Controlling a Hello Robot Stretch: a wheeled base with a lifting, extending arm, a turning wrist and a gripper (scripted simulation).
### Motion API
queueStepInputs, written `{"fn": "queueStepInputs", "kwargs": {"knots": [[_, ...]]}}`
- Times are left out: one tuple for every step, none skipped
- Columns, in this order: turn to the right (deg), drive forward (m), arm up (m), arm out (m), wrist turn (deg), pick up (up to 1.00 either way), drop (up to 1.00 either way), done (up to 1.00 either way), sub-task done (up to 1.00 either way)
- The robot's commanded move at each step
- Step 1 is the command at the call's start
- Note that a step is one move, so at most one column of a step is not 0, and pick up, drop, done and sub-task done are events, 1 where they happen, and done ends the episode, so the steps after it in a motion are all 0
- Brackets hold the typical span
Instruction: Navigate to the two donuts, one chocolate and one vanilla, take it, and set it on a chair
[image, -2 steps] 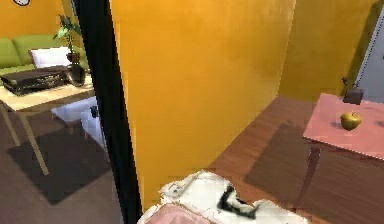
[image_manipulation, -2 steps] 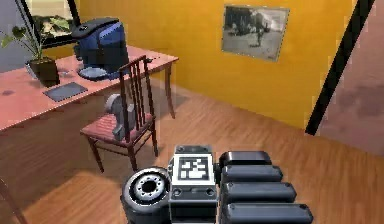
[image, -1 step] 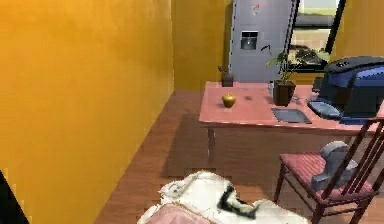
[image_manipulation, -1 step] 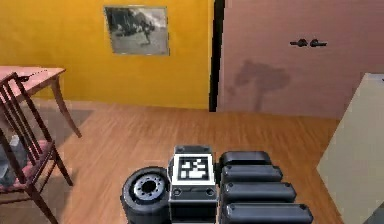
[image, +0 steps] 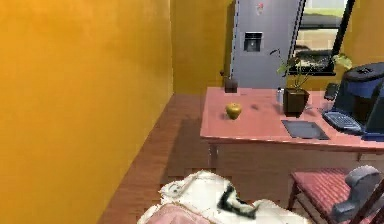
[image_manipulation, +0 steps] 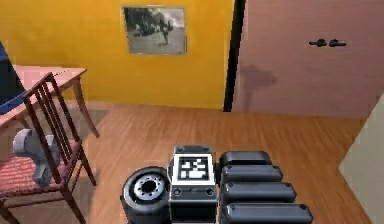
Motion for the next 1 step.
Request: {"fn": "queueStepInputs", "kwargs": {"knots": [[12.0, 0.0, 0.0, 0.0, 0.0, 0.0, 0.0, 0.0, 0.0]]}}
